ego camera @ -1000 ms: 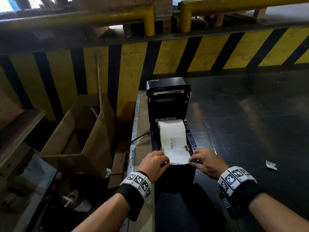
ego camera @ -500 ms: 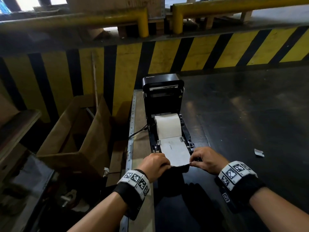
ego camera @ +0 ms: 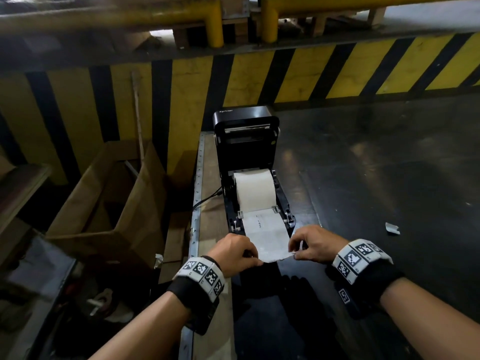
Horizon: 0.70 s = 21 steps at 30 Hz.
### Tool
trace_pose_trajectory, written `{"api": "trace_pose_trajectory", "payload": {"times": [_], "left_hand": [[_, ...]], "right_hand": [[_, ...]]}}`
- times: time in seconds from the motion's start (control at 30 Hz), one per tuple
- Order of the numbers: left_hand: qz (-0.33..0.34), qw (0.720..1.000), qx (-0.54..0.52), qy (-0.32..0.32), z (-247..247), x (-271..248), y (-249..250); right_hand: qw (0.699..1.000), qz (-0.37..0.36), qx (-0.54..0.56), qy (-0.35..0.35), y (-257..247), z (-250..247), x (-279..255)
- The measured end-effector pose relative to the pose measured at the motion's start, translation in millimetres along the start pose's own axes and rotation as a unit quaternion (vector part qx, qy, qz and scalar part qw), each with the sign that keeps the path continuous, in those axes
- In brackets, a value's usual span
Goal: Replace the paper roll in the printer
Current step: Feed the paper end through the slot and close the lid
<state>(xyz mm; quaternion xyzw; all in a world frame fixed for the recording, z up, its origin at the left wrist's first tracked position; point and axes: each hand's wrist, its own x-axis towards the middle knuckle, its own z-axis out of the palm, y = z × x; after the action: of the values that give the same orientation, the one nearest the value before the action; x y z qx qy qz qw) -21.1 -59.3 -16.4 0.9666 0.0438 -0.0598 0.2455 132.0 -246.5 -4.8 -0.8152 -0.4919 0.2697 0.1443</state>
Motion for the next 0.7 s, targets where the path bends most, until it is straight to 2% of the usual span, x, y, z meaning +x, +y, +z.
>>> {"api": "trace_pose_trajectory", "payload": {"times": [0.07,0.17,0.27,0.33,0.43,0.57,0.63,0.7], "left_hand": [[-0.022,0.999,-0.025,0.020,-18,7,0],[-0.075,0.987,-0.062,0.130,-67,28,-11],[-0.135,0.940,-0.141,0.279,-126,58,-27],[-0.168,0.908,-0.175,0.342,-164,79,-32],[-0.219,0.883,-0.181,0.373,-202,109,-39],[-0.259,0.865,-0.206,0.379,-215,142,-55],[-0.264,0.866,-0.206,0.371,-212,154,-62],[-0.267,0.868,-0.208,0.362,-208,162,-67]], "right_hand": [[1.000,0.005,0.015,-0.014,0,-17,5],[0.999,0.008,0.029,0.040,-5,-57,20],[0.989,-0.003,0.027,0.148,-15,-102,46],[0.976,-0.004,0.030,0.214,-20,-129,69],[0.952,0.000,0.056,0.302,-25,-163,105],[0.903,0.024,0.110,0.415,-24,-191,150],[0.896,0.044,0.136,0.420,-19,-195,169],[0.905,0.065,0.152,0.392,-15,-192,183]]}}
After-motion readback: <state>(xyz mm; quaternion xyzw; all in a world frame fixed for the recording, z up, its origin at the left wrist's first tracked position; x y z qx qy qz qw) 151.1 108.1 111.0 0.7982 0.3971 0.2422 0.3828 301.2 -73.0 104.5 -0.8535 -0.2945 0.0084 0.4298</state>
